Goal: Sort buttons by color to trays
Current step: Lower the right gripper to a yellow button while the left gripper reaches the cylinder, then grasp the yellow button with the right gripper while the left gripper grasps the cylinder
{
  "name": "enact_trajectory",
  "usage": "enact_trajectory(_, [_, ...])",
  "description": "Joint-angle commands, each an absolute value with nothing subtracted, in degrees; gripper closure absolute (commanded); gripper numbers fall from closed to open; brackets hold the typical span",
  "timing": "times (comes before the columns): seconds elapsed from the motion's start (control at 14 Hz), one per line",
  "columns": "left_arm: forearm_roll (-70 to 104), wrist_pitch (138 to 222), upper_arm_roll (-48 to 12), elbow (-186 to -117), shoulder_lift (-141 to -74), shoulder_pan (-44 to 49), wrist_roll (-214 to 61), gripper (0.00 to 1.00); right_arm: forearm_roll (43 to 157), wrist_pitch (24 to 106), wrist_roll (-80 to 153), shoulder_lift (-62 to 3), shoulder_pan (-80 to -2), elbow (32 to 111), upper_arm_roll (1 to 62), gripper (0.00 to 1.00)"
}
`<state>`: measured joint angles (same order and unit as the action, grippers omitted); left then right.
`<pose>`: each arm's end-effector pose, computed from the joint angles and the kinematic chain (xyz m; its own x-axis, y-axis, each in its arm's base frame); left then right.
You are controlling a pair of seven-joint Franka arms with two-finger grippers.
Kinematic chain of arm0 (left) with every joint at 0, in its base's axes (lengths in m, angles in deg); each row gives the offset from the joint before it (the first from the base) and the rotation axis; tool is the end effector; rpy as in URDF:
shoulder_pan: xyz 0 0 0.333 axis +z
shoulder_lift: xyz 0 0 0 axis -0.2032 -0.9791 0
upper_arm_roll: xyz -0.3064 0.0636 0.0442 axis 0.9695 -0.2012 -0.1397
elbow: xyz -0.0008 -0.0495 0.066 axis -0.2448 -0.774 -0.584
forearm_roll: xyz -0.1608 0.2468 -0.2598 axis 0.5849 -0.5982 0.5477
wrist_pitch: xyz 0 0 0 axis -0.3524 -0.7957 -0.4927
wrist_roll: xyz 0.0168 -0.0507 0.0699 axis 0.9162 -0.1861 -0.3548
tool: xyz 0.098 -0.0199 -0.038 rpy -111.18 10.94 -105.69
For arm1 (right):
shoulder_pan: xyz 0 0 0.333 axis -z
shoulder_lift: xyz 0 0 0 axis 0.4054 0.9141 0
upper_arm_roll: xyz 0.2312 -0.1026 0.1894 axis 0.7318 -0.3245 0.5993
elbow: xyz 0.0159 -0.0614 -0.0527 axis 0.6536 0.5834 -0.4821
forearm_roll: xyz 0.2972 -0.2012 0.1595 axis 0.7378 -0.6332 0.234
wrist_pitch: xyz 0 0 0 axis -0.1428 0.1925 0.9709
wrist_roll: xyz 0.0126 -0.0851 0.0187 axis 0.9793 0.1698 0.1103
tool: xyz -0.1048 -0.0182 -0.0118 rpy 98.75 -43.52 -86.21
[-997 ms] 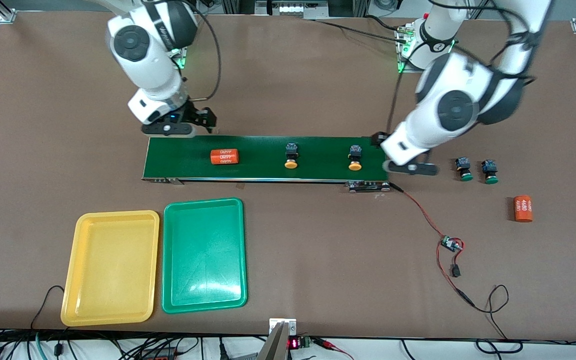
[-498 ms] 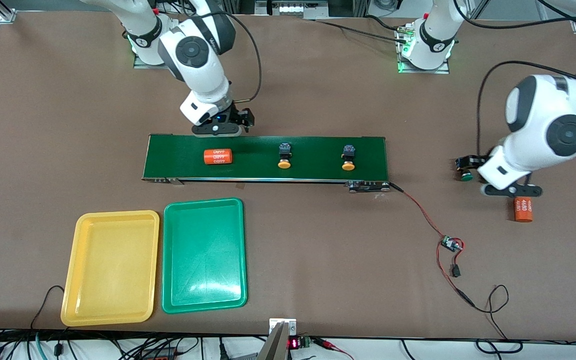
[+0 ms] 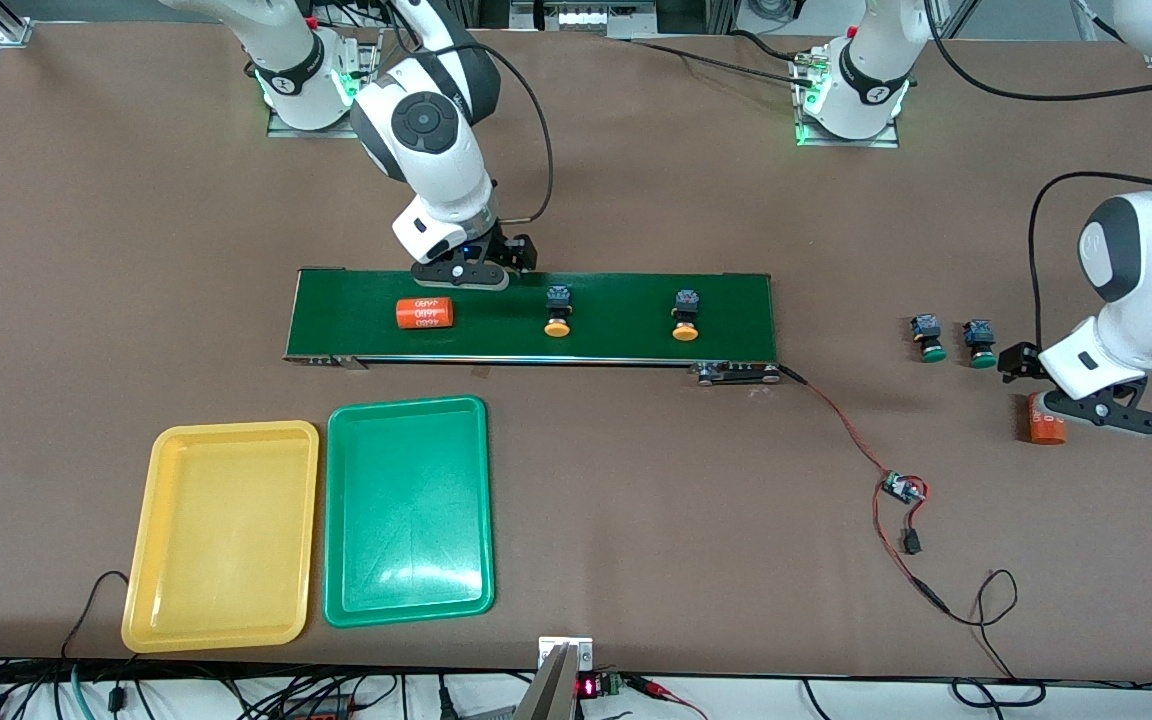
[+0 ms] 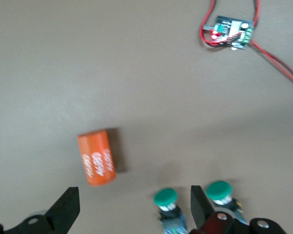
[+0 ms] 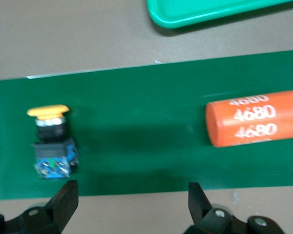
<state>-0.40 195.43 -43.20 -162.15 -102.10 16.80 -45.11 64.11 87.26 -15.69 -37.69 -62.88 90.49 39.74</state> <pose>0.6125 0.1306 0.3168 0.9469 -0.3197 -0.0341 -0.3210 -0.9341 -0.1566 0.4438 0.3940 0.3092 0.9937 -0.1090 0.0281 -0.1070 -0.9922 -0.0635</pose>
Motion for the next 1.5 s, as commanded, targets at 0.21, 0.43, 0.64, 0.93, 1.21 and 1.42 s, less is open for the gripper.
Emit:
enact_trajectory(0.21, [5.6, 198.9, -46.0, -158.3, -110.5, 19.5, -33.3, 0.00, 60.5, 87.0, -19.2, -32.5, -63.6, 84.7, 39.0, 0.00])
enact_trajectory(0.43, [11.5, 201.6, -47.6, -158.3, -113.9, 19.5, -28.3, 0.00, 60.3, 87.0, -19.2, -30.4, -63.6, 82.4, 39.0, 0.00])
enact_trajectory(0.64, [17.4, 205.2, -48.5, -158.3, -116.2, 19.5, -22.2, 0.00, 60.3, 87.0, -19.9, -29.5, -63.7, 81.5, 39.0, 0.00])
enact_trajectory(0.93, [18.5, 205.3, -49.8, -158.3, -117.8, 19.5, -21.9, 0.00, 59.6, 87.2, -19.9, -27.0, -65.2, 81.1, 39.0, 0.00])
enact_trajectory(1.21, [20.8, 205.3, -50.0, -158.3, -118.4, 19.5, -22.0, 0.00, 59.0, 87.3, -19.7, -25.5, -65.1, 80.3, 39.0, 0.00])
enact_trajectory(1.42, [25.3, 205.3, -50.5, -158.3, -119.2, 19.5, -22.0, 0.03, 57.8, 87.3, -19.2, -25.1, -65.1, 80.3, 39.0, 0.30])
